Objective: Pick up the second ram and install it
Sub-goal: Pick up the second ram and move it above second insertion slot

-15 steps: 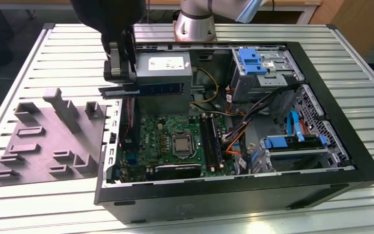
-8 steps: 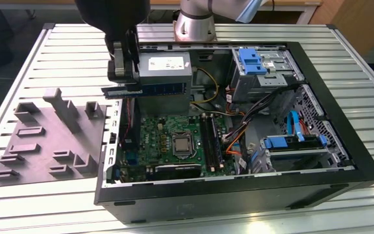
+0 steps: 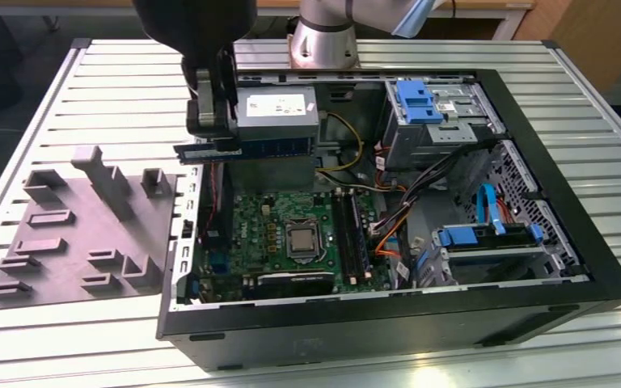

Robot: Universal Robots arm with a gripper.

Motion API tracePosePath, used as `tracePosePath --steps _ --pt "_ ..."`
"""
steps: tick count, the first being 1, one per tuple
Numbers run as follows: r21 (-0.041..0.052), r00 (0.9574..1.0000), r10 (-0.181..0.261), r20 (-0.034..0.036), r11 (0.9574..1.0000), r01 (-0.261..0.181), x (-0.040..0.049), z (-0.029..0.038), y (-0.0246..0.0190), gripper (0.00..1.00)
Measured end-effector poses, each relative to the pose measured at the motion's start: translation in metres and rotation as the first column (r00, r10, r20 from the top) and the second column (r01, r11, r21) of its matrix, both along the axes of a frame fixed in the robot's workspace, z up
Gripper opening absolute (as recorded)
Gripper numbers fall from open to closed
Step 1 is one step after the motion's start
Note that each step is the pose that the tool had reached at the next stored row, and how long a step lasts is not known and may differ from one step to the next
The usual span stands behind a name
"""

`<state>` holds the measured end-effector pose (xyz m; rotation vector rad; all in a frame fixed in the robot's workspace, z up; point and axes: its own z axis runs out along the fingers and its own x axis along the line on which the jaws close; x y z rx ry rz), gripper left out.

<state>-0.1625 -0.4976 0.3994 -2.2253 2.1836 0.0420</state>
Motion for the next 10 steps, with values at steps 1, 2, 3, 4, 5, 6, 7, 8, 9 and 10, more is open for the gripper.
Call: tracePosePath --steps 1,2,3,4,5,6,7,8,9,10 --pt "0.0000 1.0000 0.000 0.0000 1.0000 0.000 0.0006 0.0000 0.0000 0.11" --pt "0.0000 1.0000 0.000 0.0000 1.0000 0.000 0.0012 0.0000 0.0000 0.11" --pt "0.0000 1.0000 0.000 0.0000 1.0000 0.000 0.0018 0.0000 0.0000 0.11" --pt "0.0000 1.0000 0.000 0.0000 1.0000 0.000 0.0024 0.0000 0.0000 0.11" --pt "0.0000 1.0000 0.000 0.0000 1.0000 0.000 0.0030 0.0000 0.0000 0.11" --pt "0.0000 1.0000 0.000 0.0000 1.0000 0.000 0.0036 0.0000 0.0000 0.11" --pt "0.0000 1.0000 0.000 0.0000 1.0000 0.000 0.0042 0.0000 0.0000 0.11" --pt "-0.0001 1.0000 0.000 0.0000 1.0000 0.000 0.0047 0.0000 0.0000 0.11" --pt "-0.0001 1.0000 0.000 -0.0001 1.0000 0.000 0.0052 0.0000 0.0000 0.11" --pt "0.0000 1.0000 0.000 0.0000 1.0000 0.000 0.0057 0.0000 0.0000 0.11"
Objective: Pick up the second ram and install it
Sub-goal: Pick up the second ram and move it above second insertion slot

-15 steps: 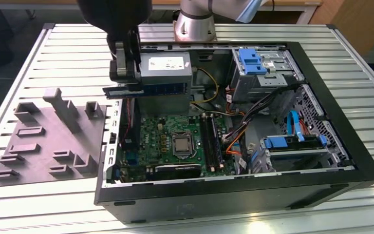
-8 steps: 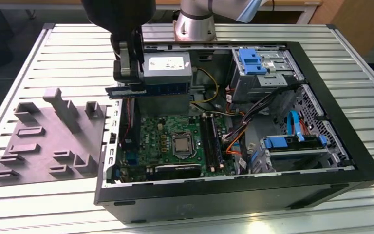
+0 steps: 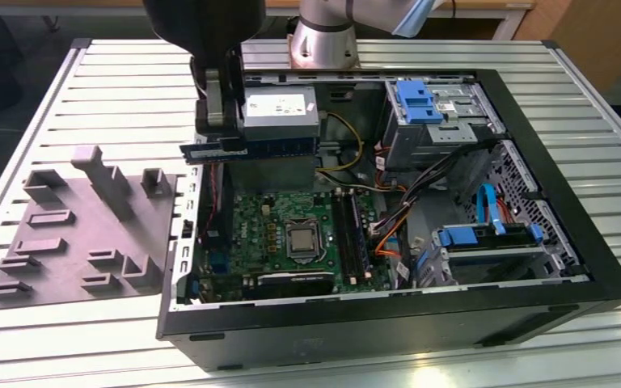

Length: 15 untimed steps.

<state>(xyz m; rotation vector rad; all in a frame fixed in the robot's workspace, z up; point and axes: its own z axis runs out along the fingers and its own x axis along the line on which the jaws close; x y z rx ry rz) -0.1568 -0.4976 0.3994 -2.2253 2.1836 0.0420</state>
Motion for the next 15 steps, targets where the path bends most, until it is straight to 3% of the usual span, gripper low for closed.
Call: tracePosePath --steps 15 --pt "0.0001 1.0000 0.000 0.0000 1.0000 0.000 0.0103 -0.0008 0.0000 0.11"
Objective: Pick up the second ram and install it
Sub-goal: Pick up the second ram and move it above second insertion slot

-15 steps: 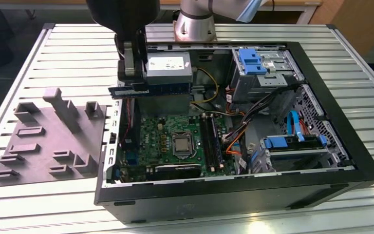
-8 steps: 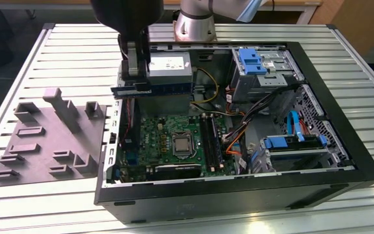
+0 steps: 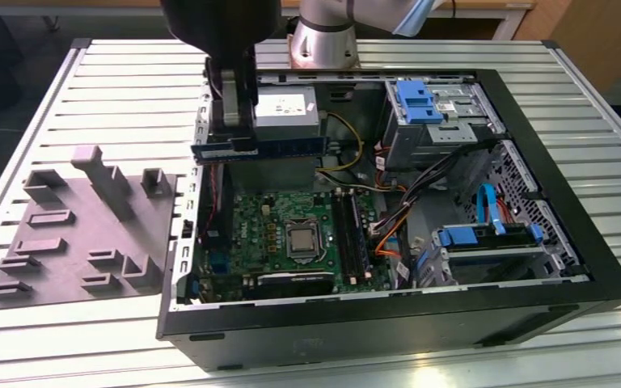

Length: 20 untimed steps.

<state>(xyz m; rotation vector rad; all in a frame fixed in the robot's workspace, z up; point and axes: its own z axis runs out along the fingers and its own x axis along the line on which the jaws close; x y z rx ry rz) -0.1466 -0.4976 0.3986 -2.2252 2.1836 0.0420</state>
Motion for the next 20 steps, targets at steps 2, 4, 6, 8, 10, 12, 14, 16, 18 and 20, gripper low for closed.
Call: tracePosePath --steps 2,4,6,8,10,12,14,16,18,20 --pt "0.0000 1.0000 0.000 0.0000 1.0000 0.000 0.0015 -0.0002 0.0000 0.11" --pt "0.0000 1.0000 0.000 0.0000 1.0000 0.000 0.0030 -0.0004 0.0001 0.11" --pt "0.0000 1.0000 0.000 0.0000 1.0000 0.000 0.0044 -0.0006 0.0002 0.11" --pt "0.0000 1.0000 0.000 0.0000 1.0000 0.000 0.0058 -0.0008 0.0003 0.11" --pt "0.0000 1.0000 0.000 0.0000 1.0000 0.000 0.0071 -0.0009 0.0003 0.11" --pt "0.0000 1.0000 0.000 0.0000 1.0000 0.000 0.0084 -0.0011 0.0004 0.11" --pt "0.0001 1.0000 0.000 0.0001 1.0000 0.000 0.0094 -0.0012 0.0004 0.11" --pt "-0.0001 1.0000 0.000 0.0000 1.0000 0.000 0.0104 -0.0013 0.0005 0.11" --pt "0.0000 1.0000 0.000 0.0000 1.0000 0.000 0.0113 -0.0014 0.0005 0.11" --pt "0.0000 1.0000 0.000 0.0000 1.0000 0.000 0.0123 -0.0015 0.0005 0.11"
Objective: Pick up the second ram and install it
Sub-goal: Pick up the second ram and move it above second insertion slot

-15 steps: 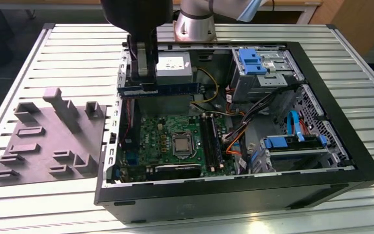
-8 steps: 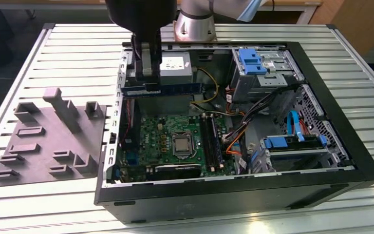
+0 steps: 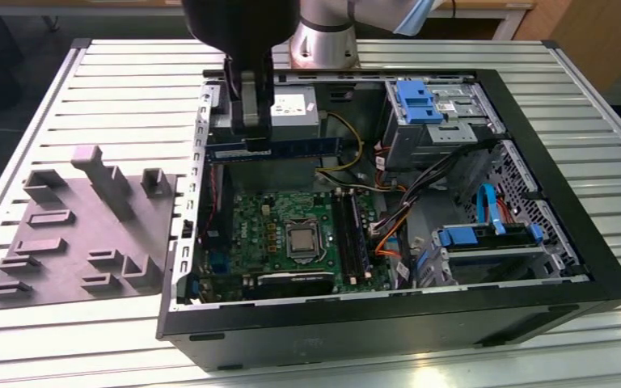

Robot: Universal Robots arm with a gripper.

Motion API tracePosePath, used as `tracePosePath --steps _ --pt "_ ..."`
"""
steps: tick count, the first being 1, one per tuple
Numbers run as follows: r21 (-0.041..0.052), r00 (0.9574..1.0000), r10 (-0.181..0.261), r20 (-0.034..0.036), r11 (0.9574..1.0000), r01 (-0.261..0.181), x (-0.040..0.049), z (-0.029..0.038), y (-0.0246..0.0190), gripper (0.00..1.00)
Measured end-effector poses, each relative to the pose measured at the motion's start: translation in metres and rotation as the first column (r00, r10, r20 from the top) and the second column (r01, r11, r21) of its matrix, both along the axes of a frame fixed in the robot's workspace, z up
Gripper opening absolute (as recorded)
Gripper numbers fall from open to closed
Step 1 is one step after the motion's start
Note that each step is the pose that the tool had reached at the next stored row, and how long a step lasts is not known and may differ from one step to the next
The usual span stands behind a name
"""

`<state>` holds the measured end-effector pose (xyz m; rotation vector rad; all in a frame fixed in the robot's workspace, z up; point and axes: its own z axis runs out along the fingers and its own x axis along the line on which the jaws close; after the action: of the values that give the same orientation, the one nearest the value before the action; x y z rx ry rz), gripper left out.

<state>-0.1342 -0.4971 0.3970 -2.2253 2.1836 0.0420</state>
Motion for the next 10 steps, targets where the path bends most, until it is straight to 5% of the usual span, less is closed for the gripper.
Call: tracePosePath --steps 10 --pt "0.0000 1.0000 0.000 0.0000 1.0000 0.000 0.0040 -0.0004 0.0002 0.11"
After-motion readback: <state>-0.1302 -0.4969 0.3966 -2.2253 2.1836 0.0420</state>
